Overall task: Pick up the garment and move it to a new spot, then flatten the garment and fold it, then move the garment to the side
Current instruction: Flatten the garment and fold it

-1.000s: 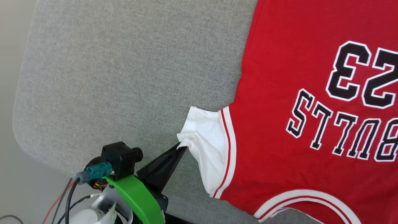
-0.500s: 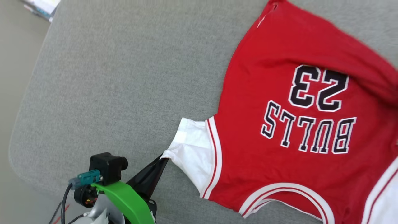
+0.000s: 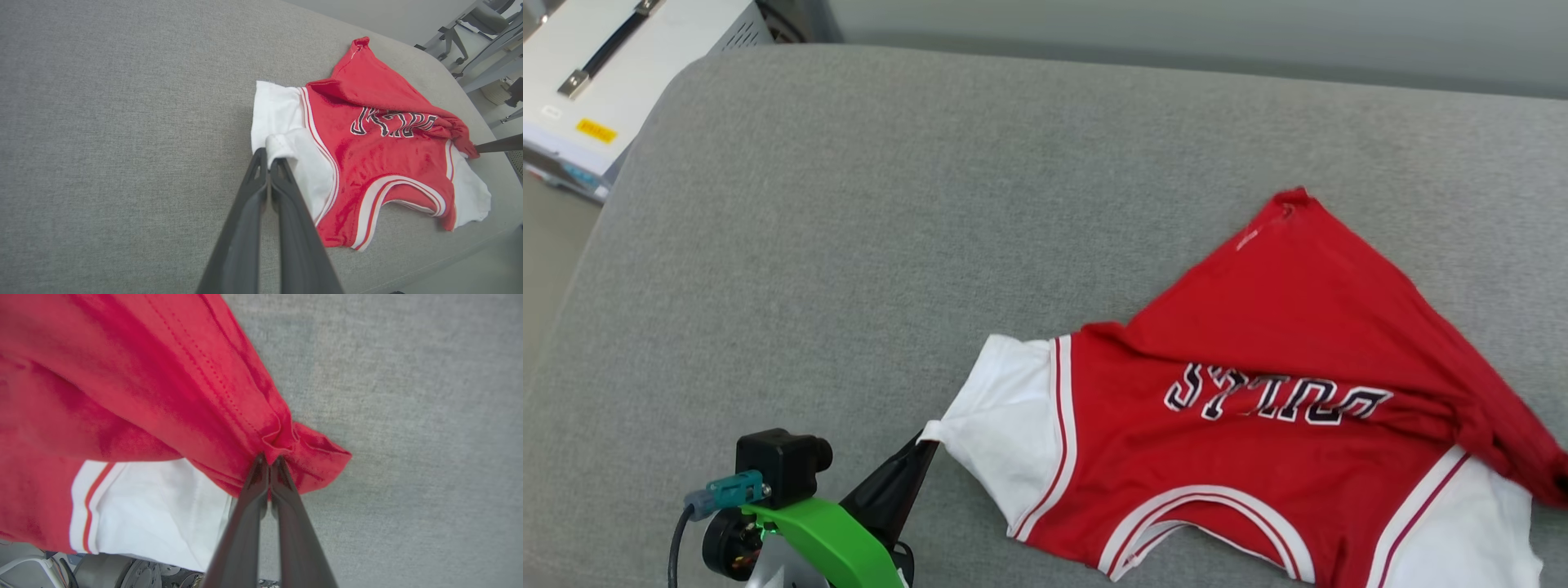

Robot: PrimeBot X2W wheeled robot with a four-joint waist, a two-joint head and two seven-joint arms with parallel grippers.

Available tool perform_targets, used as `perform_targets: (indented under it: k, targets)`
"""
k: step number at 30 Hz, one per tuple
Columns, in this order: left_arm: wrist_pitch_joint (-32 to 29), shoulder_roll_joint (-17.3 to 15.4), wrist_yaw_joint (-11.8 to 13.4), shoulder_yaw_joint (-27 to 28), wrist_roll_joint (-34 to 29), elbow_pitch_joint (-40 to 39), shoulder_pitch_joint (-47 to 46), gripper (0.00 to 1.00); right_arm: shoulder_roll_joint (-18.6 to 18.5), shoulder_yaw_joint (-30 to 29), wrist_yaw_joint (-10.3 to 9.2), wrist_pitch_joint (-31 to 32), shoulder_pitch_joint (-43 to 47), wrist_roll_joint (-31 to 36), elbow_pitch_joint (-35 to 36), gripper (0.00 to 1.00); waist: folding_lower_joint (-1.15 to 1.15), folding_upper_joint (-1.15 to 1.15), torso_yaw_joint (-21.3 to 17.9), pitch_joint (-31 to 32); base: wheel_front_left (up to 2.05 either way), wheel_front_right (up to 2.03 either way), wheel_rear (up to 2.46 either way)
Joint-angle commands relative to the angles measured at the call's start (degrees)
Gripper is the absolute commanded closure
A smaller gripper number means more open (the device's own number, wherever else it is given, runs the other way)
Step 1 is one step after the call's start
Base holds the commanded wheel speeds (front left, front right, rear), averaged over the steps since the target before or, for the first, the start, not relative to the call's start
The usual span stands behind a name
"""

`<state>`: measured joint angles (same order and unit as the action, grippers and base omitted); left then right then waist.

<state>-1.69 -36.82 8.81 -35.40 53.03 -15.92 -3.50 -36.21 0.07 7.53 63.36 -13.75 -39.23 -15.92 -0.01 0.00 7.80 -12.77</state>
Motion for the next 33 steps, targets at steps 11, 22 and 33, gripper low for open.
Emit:
perform_targets:
  k: [11, 22, 33]
  targets:
    - [1.87, 0.9, -0.38, 0.3, 0.75, 0.72, 1.0, 1.0, 6.17, -6.67, -0.04, 1.6, 15.15, 1.47, 6.95, 1.0, 0.01, 0.0, -3.22, 4.13, 0.0, 0.0, 0.0]
    - [2.16, 1.01, -0.85, 0.02, 0.24, 0.64, 0.16, 1.0, 5.68, -7.94, -0.04, 3.69, 13.24, 1.92, 15.95, 0.0, 0.01, 0.0, -2.83, 3.01, 0.0, 0.0, 0.0]
    - [2.14, 1.59, -1.35, -0.73, -1.23, -1.03, -2.09, 1.0, 6.7, -5.87, -0.04, 9.07, -0.21, 1.36, 27.94, 0.0, 0.01, 0.0, 0.66, -1.26, 0.0, 0.0, 0.0]
